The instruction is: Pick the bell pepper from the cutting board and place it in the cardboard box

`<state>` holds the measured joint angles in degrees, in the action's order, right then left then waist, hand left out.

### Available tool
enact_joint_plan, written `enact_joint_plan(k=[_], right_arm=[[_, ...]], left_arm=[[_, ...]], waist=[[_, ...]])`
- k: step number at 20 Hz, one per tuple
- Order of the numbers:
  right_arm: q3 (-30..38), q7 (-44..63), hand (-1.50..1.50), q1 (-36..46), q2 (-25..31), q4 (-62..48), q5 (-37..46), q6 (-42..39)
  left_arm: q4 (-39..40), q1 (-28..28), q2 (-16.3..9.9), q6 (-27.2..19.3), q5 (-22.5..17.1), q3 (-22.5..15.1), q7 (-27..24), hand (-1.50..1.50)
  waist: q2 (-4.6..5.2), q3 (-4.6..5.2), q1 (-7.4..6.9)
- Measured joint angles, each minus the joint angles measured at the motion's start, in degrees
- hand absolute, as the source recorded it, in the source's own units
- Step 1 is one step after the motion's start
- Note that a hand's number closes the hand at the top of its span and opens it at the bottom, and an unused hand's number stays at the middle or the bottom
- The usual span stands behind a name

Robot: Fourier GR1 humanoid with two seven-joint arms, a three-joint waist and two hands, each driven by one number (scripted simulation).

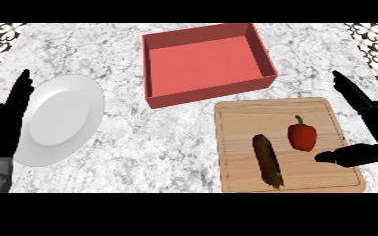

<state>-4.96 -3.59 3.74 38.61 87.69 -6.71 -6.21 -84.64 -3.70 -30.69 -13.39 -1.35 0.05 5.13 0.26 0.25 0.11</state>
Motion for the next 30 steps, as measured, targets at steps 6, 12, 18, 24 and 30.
enact_joint_plan(k=[6, 12, 18, 24, 30], right_arm=[[3.75, -22.21, -1.50, -7.38, -3.77, -9.69, -1.43, -2.22], [6.27, -36.87, -1.50, -4.54, -0.10, -21.34, 4.37, -4.73], [2.34, -32.96, -1.50, -0.17, 7.72, -22.05, 15.19, -4.82], [-3.61, -23.33, -1.50, 5.43, 11.08, -19.55, 22.97, -9.98], [-7.45, -14.16, -1.50, 9.54, 9.52, -17.19, 27.61, -16.86]], left_arm=[[4.97, 1.58, 0.71, -0.57, 2.19, -0.15, -1.91, 0.00], [5.67, 0.60, 1.60, -0.41, 3.84, -0.80, -0.93, 0.00], [7.50, -1.39, 2.15, -0.01, 4.51, -0.78, -0.74, 0.00], [9.42, -2.83, 3.21, -0.14, 5.60, -0.77, -0.80, 0.00], [10.68, -2.07, 3.98, 0.41, 6.05, 0.66, -3.21, 0.00]], waist=[[0.00, -0.36, 0.54], [-0.07, -0.35, -0.27], [-0.06, -0.24, -0.63], [-0.12, -0.19, -0.74], [-0.21, -0.21, -0.56]])
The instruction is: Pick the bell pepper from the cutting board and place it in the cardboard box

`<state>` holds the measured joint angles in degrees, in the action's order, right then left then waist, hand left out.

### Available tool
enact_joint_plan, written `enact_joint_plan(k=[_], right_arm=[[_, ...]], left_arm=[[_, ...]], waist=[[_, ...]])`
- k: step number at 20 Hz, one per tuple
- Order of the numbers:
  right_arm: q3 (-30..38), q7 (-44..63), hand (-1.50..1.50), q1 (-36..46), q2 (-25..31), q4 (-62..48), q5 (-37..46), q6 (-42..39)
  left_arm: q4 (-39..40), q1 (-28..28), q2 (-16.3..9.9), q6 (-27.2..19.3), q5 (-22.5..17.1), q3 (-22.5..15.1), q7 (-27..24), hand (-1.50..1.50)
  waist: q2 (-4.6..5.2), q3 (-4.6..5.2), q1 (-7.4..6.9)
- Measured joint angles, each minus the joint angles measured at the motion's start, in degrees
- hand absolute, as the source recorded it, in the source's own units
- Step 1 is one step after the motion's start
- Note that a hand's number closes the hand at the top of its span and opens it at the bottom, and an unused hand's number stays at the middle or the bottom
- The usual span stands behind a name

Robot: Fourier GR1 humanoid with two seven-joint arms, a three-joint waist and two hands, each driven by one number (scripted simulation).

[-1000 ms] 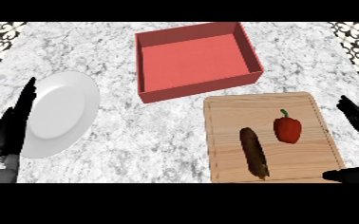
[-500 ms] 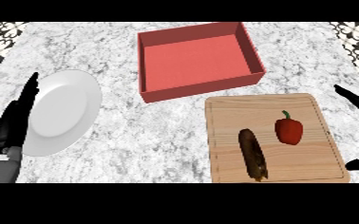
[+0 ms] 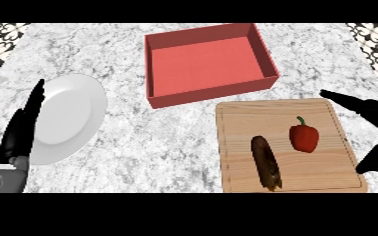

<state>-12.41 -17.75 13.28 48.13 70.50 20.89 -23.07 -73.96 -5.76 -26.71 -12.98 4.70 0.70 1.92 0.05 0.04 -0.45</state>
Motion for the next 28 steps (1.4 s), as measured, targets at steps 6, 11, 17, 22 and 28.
enact_joint_plan(k=[6, 11, 17, 22, 28], right_arm=[[-0.89, 5.15, -1.50, 2.58, -4.09, -0.18, 5.65, -2.78], [0.66, 5.51, -1.50, 3.74, -7.25, -1.16, 10.07, -4.57], [3.06, 4.60, -1.50, 2.68, -9.51, -0.33, 13.13, -6.50], [3.92, 4.28, -1.50, 3.01, -12.77, 1.04, 14.33, -8.53], [6.38, 3.88, -1.50, 1.95, -14.27, 5.75, 14.71, -11.87]], left_arm=[[-0.71, -0.11, 0.24, 1.34, 0.94, 1.78, 0.87, 0.00], [-0.48, -0.18, 1.21, 2.81, 2.16, 3.41, 0.50, 0.00], [-3.46, -0.47, 2.15, 4.12, 3.87, 4.43, 3.45, 0.00], [-2.78, 0.08, 3.47, 4.47, 5.29, 5.25, 2.34, 0.00], [-3.83, 0.73, 4.32, 5.47, 6.41, 6.55, 2.71, 0.00]], waist=[[-0.04, -0.02, 0.15], [-0.05, -0.04, 0.25], [-0.07, -0.05, 0.36], [-0.07, -0.04, 0.35], [-0.10, -0.03, 0.40]])
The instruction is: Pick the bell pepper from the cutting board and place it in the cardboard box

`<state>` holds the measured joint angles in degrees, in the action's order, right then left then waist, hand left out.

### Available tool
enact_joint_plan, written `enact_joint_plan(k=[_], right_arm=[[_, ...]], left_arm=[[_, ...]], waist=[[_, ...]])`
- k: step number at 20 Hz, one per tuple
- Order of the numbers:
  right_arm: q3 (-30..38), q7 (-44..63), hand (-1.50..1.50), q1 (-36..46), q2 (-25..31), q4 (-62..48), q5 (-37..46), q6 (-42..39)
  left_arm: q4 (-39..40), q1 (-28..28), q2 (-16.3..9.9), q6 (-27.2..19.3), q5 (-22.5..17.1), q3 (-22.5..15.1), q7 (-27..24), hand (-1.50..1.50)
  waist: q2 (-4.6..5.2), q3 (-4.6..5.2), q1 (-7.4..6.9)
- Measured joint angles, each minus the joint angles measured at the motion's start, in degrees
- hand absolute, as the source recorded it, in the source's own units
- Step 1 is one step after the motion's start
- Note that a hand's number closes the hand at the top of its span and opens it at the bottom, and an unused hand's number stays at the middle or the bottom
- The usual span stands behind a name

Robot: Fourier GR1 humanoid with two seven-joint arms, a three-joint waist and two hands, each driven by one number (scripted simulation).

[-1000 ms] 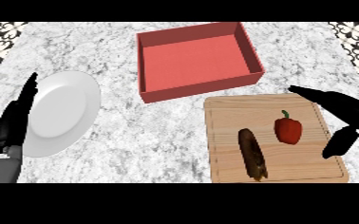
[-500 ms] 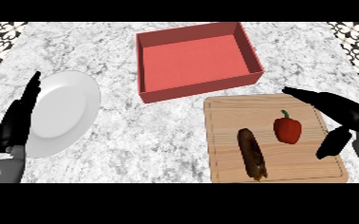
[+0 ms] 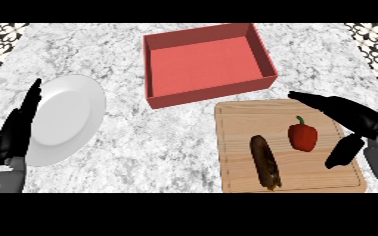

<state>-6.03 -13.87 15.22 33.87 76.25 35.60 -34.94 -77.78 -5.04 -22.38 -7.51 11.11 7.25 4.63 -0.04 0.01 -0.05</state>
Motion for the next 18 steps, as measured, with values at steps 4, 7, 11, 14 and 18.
enact_joint_plan(k=[4, 7, 11, 14, 18], right_arm=[[-0.51, 3.68, -1.50, -2.82, -1.26, 5.92, 1.39, -2.65], [-1.58, 5.83, -1.50, -2.36, -3.06, 4.64, 4.19, -2.23], [-1.65, 7.71, -1.50, -2.61, -5.00, 3.22, 6.92, -2.13], [-1.92, 8.10, 1.50, -2.98, -6.90, 1.75, 9.48, -0.17], [-1.81, 5.28, 1.50, -1.09, -8.19, -2.00, 13.36, 7.72]], left_arm=[[1.38, -1.35, -0.02, 0.99, 0.05, 1.27, -0.35, 0.00], [0.59, -0.57, 0.05, 1.73, -0.05, 1.82, -0.45, 0.00], [2.29, -1.83, 0.60, 1.76, 0.94, 2.36, -1.09, 0.00], [1.62, -1.26, 1.12, 1.90, 1.70, 2.52, -1.11, 0.00], [1.53, -1.37, 1.65, 1.61, 2.25, 2.67, -1.35, 0.00]], waist=[[-0.01, 0.00, 0.17], [0.01, 0.01, -0.01], [0.05, -0.01, 0.00], [0.03, 0.00, -0.05], [0.03, 0.04, -0.24]])
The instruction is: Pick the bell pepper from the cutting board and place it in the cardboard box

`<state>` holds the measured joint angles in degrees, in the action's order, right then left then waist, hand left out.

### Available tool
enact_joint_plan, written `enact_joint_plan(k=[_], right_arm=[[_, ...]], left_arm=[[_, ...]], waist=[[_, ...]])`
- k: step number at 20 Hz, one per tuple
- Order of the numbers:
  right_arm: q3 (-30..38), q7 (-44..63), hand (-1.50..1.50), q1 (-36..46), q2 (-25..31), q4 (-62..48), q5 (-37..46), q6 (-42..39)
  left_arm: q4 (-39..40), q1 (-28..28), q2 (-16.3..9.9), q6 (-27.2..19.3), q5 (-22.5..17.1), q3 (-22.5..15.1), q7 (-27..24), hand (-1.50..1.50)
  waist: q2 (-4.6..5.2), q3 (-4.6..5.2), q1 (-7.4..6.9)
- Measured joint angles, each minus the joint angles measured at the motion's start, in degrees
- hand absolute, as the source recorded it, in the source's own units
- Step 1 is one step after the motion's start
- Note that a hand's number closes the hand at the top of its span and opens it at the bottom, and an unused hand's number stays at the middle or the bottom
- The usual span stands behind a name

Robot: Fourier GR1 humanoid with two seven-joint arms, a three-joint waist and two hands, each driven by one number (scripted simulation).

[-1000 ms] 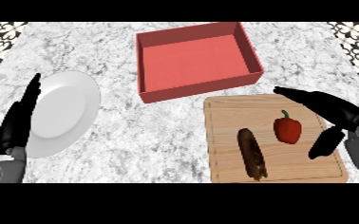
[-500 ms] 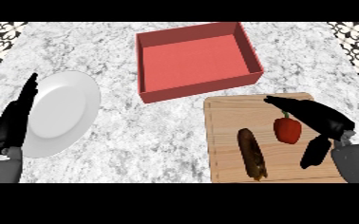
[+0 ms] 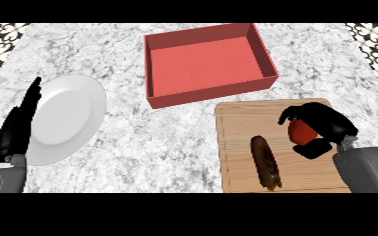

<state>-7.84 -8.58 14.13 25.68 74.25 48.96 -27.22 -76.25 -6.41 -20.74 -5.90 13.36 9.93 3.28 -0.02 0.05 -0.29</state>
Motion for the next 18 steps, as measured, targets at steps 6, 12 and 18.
enact_joint_plan(k=[6, 12, 18], right_arm=[[0.82, -3.02, 1.50, 1.54, -1.27, -3.54, 4.71, 9.59], [4.04, 8.33, 1.50, -1.15, -5.14, 2.06, 7.78, 15.75], [5.72, 31.16, 1.50, -5.41, -12.92, 12.07, 15.15, 21.10]], left_arm=[[-0.61, 0.65, 0.19, 0.84, 0.11, 0.54, -0.11, 0.00], [-1.18, 1.29, -0.14, 1.39, -0.15, 1.28, 0.42, 0.00], [-1.32, 2.50, -0.12, 0.90, -0.05, 1.88, 0.41, 0.00]], waist=[[-0.17, 0.23, 0.06], [-0.32, 0.09, 0.96], [-0.77, 0.16, 2.24]])
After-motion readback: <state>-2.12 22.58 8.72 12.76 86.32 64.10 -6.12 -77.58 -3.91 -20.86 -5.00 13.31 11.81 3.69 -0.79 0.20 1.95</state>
